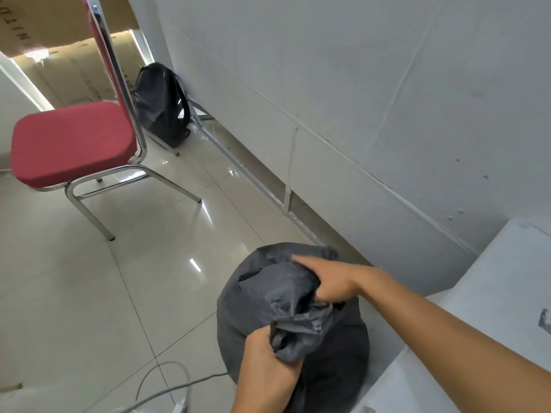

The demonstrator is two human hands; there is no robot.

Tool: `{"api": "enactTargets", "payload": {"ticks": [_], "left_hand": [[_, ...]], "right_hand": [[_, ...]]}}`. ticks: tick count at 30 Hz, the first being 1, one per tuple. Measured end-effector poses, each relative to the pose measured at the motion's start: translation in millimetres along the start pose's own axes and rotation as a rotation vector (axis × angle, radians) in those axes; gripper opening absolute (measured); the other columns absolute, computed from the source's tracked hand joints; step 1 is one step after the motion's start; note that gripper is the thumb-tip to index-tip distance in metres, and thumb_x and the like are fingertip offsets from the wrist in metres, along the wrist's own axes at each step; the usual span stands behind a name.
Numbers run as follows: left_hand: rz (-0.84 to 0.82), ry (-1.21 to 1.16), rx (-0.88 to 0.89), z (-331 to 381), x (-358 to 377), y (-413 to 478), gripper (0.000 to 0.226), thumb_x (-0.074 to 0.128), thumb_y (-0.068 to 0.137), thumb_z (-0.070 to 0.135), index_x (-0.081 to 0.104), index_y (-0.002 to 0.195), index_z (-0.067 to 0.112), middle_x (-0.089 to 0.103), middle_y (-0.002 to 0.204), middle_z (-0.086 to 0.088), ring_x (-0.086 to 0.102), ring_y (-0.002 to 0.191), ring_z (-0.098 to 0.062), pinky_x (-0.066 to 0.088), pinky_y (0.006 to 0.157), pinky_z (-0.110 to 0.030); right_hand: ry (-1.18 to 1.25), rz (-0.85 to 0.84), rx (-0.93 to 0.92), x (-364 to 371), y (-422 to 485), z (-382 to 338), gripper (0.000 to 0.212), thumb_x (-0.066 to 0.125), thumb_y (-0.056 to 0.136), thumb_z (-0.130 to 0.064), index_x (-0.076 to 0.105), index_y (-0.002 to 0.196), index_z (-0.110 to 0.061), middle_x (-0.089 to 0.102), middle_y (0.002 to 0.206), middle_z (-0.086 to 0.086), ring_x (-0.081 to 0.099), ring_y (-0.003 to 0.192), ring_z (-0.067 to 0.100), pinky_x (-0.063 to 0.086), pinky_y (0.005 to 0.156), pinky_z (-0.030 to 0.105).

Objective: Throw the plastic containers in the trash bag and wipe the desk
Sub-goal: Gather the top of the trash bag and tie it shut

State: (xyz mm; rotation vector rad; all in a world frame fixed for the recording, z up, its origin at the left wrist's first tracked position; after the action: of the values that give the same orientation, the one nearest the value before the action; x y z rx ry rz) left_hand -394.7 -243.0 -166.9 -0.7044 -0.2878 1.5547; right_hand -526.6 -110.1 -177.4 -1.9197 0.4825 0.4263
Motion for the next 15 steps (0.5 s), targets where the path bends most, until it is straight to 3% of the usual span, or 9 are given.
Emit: {"api": "enactTargets", "payload": {"ticks": [2, 3, 5, 6, 8, 10, 11, 13, 15], "left_hand": [[-0.014, -0.046, -0.002, 0, -3, -1, 0.007, 0.065, 0.084, -0.016, 0.07, 0.088, -0.012, 0.064, 0.048, 0.016, 0.062, 0.063, 0.018, 0.046, 0.063, -0.003], [-0.005, -0.06, -0.001, 2, -7, -3, 0.01, 0.067, 0.086, -0.011, 0.071, 0.095, -0.01, 0.069, 0.065, 0.012, 0.067, 0.076, 0.012, 0.045, 0.063, -0.002], [0.097, -0.161, 0.016, 2, -17, -4, 0.018, 0.077, 0.082, 0.004, 0.074, 0.098, 0.009, 0.076, 0.09, 0.011, 0.071, 0.097, -0.006, 0.048, 0.07, -0.005], [0.149, -0.28, 0.011, -2, -22, -3, 0.026, 0.084, 0.075, 0.009, 0.074, 0.097, 0.02, 0.079, 0.092, 0.01, 0.073, 0.097, -0.01, 0.054, 0.079, -0.014], [0.221, -0.545, -0.104, -5, -30, -3, 0.039, 0.089, 0.068, 0.02, 0.074, 0.104, 0.02, 0.08, 0.098, 0.004, 0.075, 0.096, -0.02, 0.058, 0.092, -0.04], [0.298, -0.769, -0.212, -7, -35, 0, 0.042, 0.083, 0.078, 0.028, 0.069, 0.117, 0.019, 0.078, 0.106, -0.005, 0.075, 0.097, -0.028, 0.057, 0.093, -0.05], [0.346, -0.819, -0.249, -7, -38, 0, 0.04, 0.078, 0.083, 0.031, 0.067, 0.119, 0.018, 0.078, 0.107, -0.006, 0.075, 0.095, -0.028, 0.058, 0.092, -0.05], [0.397, -0.829, -0.292, -6, -42, 3, 0.04, 0.072, 0.087, 0.04, 0.066, 0.119, 0.017, 0.077, 0.104, -0.007, 0.075, 0.093, -0.028, 0.059, 0.09, -0.048], [0.402, -0.812, -0.308, -5, -39, 3, 0.045, 0.071, 0.085, 0.048, 0.065, 0.118, 0.018, 0.076, 0.106, -0.005, 0.073, 0.095, -0.029, 0.058, 0.091, -0.048]], "right_hand": [[-0.037, -0.07, 0.089, 16, 5, 6, 0.056, 0.057, 0.085, -0.019, 0.051, 0.14, -0.019, 0.056, 0.14, 0.009, 0.057, 0.108, 0.027, 0.047, 0.088, 0.035], [-0.048, -0.05, 0.099, 18, 6, 6, 0.04, 0.055, 0.083, -0.02, 0.062, 0.122, -0.012, 0.066, 0.125, 0.012, 0.059, 0.094, 0.025, 0.047, 0.078, 0.035], [0.036, 0.126, 0.07, 10, 3, 6, 0.026, 0.053, 0.08, -0.014, 0.067, 0.102, -0.011, 0.07, 0.103, 0.01, 0.064, 0.088, 0.024, 0.05, 0.074, 0.036], [0.167, 0.251, 0.057, 0, -2, 8, 0.027, 0.053, 0.079, -0.007, 0.068, 0.1, -0.015, 0.07, 0.1, 0.007, 0.065, 0.091, 0.023, 0.052, 0.077, 0.036], [0.452, 0.537, 0.064, -24, -24, 15, 0.047, 0.051, 0.079, 0.005, 0.067, 0.107, -0.029, 0.069, 0.103, 0.003, 0.066, 0.094, 0.022, 0.055, 0.08, 0.037], [0.634, 0.801, 0.065, -42, -53, 25, 0.061, 0.046, 0.079, 0.012, 0.068, 0.107, -0.038, 0.069, 0.106, 0.001, 0.067, 0.09, 0.021, 0.056, 0.077, 0.036], [0.689, 0.856, 0.044, -46, -63, 30, 0.063, 0.044, 0.078, 0.014, 0.072, 0.102, -0.038, 0.072, 0.102, 0.0, 0.068, 0.086, 0.021, 0.056, 0.075, 0.036], [0.684, 0.764, 0.01, -46, -77, 26, 0.061, 0.044, 0.077, 0.012, 0.075, 0.099, -0.037, 0.072, 0.089, -0.002, 0.066, 0.075, 0.02, 0.051, 0.066, 0.034], [0.517, 0.504, 0.038, -35, -81, 16, 0.044, 0.054, 0.083, -0.002, 0.07, 0.109, -0.034, 0.067, 0.09, -0.002, 0.06, 0.075, 0.016, 0.044, 0.062, 0.028]]}}
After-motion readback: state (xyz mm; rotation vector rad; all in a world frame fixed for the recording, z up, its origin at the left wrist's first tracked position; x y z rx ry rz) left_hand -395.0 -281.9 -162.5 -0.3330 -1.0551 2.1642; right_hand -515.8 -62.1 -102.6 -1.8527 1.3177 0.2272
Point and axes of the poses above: each hand's wrist, its own y-axis towards the middle knuckle, its own x-axis out of the palm, z = x × y, the point moved 4 cm from there along y, towards the middle knuckle
